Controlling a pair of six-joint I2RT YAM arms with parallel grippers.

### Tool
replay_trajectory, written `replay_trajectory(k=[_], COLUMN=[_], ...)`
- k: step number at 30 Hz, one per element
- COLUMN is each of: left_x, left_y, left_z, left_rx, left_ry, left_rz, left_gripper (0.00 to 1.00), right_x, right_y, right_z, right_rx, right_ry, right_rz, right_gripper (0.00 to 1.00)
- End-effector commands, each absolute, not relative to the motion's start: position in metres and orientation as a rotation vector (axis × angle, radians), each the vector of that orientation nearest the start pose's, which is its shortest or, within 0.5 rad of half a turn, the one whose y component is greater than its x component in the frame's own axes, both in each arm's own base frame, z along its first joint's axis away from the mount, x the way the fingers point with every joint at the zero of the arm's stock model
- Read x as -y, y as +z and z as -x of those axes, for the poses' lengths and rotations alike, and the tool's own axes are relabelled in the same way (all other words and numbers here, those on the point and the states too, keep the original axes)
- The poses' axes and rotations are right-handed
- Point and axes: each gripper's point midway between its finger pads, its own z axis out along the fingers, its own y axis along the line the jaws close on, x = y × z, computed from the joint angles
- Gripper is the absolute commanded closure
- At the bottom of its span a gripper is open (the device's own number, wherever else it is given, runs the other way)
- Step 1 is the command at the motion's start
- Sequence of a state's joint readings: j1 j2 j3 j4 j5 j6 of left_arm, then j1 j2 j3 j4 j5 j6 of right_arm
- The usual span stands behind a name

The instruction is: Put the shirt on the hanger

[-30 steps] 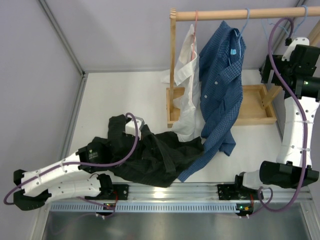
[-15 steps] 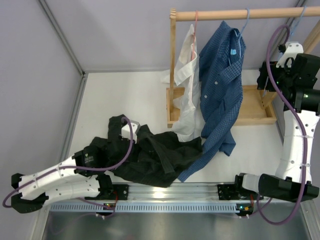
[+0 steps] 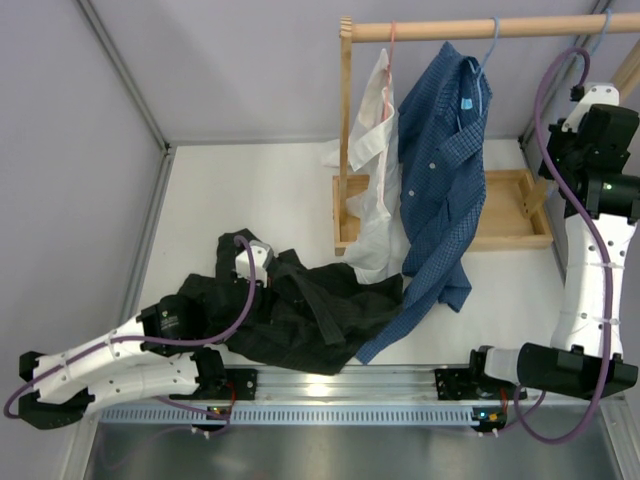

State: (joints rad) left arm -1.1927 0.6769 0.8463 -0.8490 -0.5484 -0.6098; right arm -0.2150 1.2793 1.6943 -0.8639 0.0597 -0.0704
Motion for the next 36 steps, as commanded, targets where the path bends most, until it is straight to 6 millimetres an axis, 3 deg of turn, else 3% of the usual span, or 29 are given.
replay_trajectory(k=[1, 6, 14, 24, 32, 36], left_x=[0.168, 0.168, 0.167, 0.166, 0.166, 0.166], left_y=[0.207, 0.207, 0.207, 0.208, 0.209, 0.208], left_z=[-0.147, -0.147, -0.146, -0.146, -0.147, -0.146], left_rx=[-2.114, -2.112, -2.11, -2.102, -2.096, -2.098], left_ry=[-0.424, -0.429, -0.436, -0.444, -0.447, -0.448], left_rz=[-0.33, -0.336, -0.329, -0.319, -0.319, -0.322], left_gripper=[1.0, 1.0, 1.0, 1.0, 1.0, 1.0], right_x=[0.096, 0.09, 0.087, 0.051, 0.043, 0.039], right_y=[0.395, 0.399, 0.43, 0.477, 0.491, 0.489], right_z=[-0.343, -0.347, -0.33, -0.317, -0.297, -0.295], right_rx=[-1.93, -1.924, -1.839, -1.73, -1.679, -1.685], right_ry=[-0.28, -0.247, -0.256, -0.101, -0.094, -0.071], right_rz=[-0.219, -0.191, -0.182, -0.044, -0.018, -0.015], right_gripper=[0.97, 1.0, 1.0, 1.0, 1.0, 1.0])
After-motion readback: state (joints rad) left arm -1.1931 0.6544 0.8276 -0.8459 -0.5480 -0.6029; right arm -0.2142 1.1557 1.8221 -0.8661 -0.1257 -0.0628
